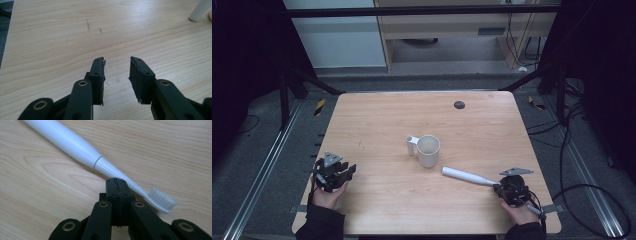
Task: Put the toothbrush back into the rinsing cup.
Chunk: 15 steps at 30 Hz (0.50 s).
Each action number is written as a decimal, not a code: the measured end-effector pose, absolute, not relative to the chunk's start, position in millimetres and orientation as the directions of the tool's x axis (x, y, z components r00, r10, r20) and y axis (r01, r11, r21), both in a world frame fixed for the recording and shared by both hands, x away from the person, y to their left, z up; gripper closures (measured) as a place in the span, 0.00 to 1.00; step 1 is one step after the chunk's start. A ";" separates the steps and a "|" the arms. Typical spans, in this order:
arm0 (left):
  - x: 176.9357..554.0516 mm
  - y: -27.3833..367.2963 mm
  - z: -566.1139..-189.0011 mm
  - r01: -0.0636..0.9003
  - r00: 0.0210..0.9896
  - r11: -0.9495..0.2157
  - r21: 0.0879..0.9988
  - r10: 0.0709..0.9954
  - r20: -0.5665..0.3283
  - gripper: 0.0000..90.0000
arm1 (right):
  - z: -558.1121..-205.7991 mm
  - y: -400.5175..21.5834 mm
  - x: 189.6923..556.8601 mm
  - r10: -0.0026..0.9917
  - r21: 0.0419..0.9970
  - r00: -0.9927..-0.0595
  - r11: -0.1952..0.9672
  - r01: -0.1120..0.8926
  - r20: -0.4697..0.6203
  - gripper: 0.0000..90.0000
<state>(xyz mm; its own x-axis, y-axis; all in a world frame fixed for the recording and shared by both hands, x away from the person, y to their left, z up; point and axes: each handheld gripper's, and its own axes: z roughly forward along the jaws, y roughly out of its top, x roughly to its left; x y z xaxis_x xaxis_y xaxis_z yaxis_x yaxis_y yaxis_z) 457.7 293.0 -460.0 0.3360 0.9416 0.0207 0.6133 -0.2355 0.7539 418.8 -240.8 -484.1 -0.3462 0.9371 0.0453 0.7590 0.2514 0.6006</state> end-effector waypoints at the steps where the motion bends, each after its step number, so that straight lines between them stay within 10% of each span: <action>1: 457.7 292.9 -460.0 0.614 0.336 -0.235 0.754 0.942 0.020 0.71 | -484.0 -241.2 419.9 0.938 0.599 -0.343 0.249 0.762 0.046 1.00; 15: 458.0 292.9 -460.0 0.614 0.337 -0.236 0.753 0.941 0.021 0.71 | -486.5 -243.6 437.2 0.951 0.597 -0.308 0.226 0.770 0.038 1.00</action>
